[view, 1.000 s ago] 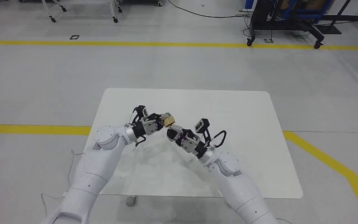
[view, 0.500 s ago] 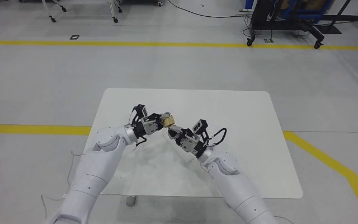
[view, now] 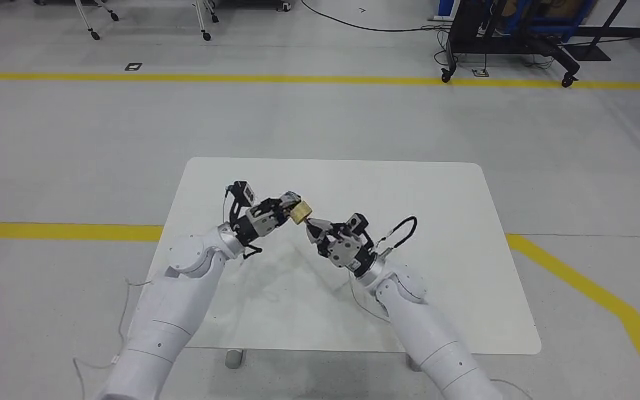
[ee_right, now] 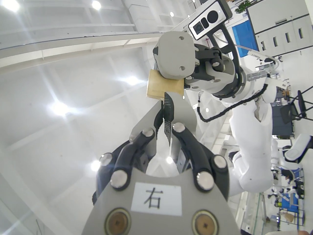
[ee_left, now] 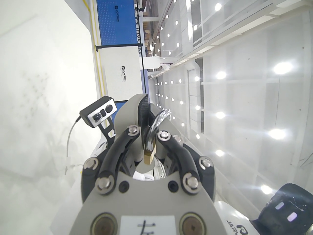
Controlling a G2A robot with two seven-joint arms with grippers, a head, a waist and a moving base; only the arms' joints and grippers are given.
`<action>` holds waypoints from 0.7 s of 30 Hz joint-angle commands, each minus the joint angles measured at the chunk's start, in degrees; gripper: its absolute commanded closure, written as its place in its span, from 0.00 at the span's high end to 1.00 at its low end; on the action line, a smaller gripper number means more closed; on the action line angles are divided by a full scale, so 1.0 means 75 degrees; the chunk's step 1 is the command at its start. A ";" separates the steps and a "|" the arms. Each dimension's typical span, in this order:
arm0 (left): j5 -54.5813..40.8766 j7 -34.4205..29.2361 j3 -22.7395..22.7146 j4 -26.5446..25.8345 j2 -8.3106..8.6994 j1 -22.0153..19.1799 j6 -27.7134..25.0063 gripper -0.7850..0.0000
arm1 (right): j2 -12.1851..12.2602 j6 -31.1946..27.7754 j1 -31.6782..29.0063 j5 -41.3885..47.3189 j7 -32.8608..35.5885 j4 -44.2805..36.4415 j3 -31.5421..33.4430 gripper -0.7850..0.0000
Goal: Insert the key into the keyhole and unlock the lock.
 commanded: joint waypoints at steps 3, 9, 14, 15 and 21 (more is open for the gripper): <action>0.0864 0.0620 0.0094 -0.0175 0.0017 0.0066 -0.0047 0.00 | 0.0110 -0.0510 -0.0280 -0.0550 0.0035 -0.0439 0.0264 1.00; 0.2904 0.1244 0.0668 -0.0625 0.0029 0.0125 0.0519 0.00 | 0.0390 -0.1707 -0.1338 -0.1561 -0.0673 -0.2029 0.1453 1.00; 0.4786 0.1132 0.1444 -0.0848 0.0010 -0.0084 0.1777 0.00 | 0.0519 -0.2229 -0.2327 -0.2615 -0.1746 -0.3559 0.2132 1.00; 0.4970 0.1168 0.1570 -0.0846 -0.0010 -0.0113 0.1913 0.00 | 0.0528 -0.2226 -0.2424 -0.2717 -0.1835 -0.3710 0.2162 1.00; 0.5230 0.1239 0.2017 -0.0524 -0.0158 -0.0463 0.2553 0.00 | 0.0528 -0.2226 -0.2424 -0.2717 -0.1835 -0.3710 0.2162 1.00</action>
